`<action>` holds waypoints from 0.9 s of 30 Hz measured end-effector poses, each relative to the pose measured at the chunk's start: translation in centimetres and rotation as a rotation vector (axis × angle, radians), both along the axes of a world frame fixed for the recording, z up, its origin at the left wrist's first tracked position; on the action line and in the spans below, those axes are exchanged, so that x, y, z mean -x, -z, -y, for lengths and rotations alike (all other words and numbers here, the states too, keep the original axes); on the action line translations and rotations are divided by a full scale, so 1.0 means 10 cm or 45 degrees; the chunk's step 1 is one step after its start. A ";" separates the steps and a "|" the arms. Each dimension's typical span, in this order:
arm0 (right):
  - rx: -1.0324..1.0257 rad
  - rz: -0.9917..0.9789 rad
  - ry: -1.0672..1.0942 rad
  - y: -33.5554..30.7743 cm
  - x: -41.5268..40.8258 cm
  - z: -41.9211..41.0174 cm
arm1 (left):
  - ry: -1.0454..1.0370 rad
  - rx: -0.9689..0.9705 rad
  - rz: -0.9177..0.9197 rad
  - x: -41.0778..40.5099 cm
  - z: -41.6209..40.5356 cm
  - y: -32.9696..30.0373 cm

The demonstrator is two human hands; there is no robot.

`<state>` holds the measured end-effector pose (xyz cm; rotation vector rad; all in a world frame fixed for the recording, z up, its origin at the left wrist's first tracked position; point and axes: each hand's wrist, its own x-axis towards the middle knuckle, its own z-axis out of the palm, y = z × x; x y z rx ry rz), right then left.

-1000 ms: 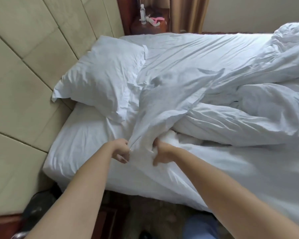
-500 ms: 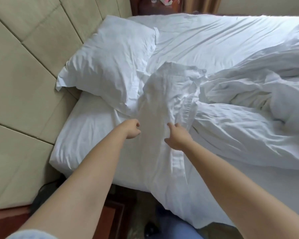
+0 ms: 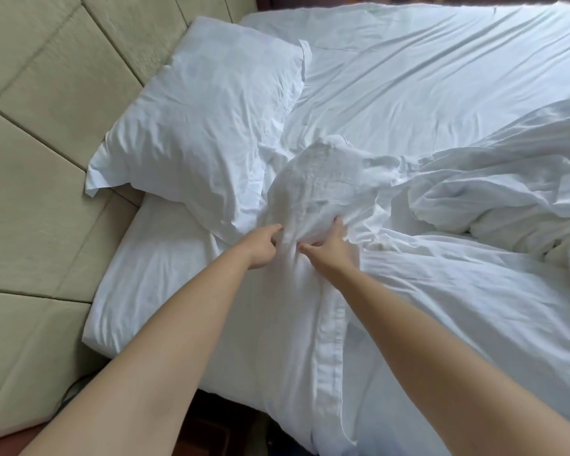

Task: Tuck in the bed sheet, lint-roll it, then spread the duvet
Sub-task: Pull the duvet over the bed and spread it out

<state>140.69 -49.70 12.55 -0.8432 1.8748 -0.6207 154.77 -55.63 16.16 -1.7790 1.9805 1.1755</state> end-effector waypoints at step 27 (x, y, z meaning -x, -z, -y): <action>-0.553 0.065 -1.593 0.07 -2.26 -0.10 | -0.433 0.066 0.141 -2.54 -0.21 -0.04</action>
